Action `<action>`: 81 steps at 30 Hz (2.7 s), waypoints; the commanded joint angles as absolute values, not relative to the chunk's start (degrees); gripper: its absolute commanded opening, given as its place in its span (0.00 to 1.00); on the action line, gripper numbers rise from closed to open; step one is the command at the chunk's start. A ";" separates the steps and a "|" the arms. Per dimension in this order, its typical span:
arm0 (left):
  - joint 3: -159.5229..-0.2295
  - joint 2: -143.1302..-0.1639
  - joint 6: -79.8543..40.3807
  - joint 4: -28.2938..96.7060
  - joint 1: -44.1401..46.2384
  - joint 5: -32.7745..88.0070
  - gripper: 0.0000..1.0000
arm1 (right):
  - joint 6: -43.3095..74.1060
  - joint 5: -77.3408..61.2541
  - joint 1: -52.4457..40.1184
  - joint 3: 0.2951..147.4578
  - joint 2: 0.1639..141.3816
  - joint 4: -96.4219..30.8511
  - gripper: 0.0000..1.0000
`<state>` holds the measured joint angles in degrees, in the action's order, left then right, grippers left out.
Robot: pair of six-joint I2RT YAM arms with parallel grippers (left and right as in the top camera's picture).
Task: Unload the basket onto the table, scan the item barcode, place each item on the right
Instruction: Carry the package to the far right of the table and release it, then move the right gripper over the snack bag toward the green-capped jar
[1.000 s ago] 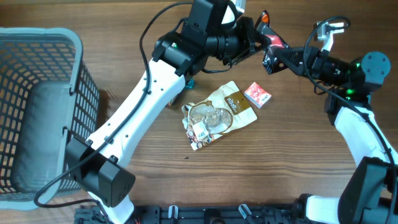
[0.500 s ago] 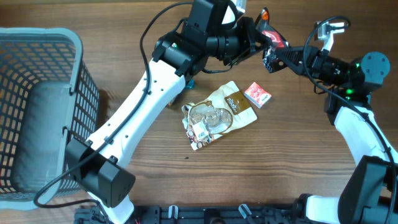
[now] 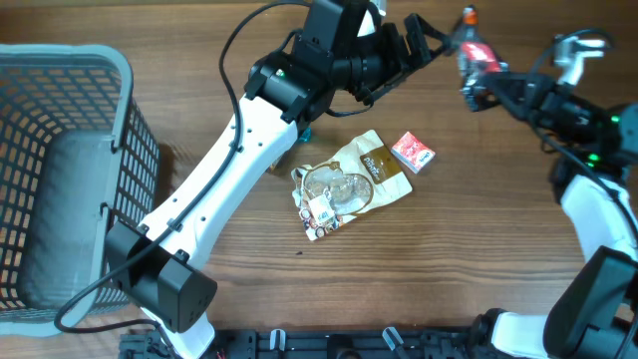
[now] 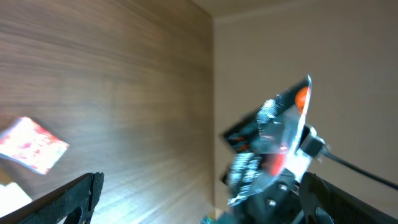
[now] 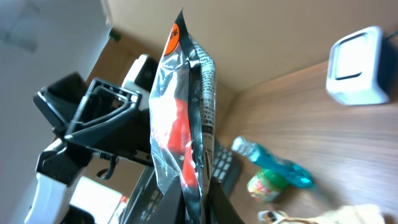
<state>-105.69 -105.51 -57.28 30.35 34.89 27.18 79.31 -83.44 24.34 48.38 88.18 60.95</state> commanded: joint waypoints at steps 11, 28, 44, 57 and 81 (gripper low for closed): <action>-106.13 -105.32 -49.65 31.29 35.16 16.91 1.00 | 48.45 -71.75 52.58 49.06 88.79 19.86 0.05; -106.13 -105.34 -46.63 31.97 35.16 10.11 1.00 | 42.48 -1.19 53.98 49.06 90.45 -4.34 0.05; -106.15 -104.86 -37.41 30.26 35.07 3.07 1.00 | 40.40 -4.14 53.98 49.19 99.37 -3.07 1.00; -106.19 -93.34 -24.62 34.76 35.05 0.19 1.00 | 39.00 -14.70 49.45 49.30 78.08 -6.04 1.00; -106.17 -87.64 -21.50 49.36 27.09 -16.58 1.00 | 8.58 -29.23 3.90 49.30 73.38 -11.25 1.00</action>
<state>-105.75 -89.01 -21.30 49.25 29.56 -13.78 18.11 -25.04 8.56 49.01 70.85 -11.14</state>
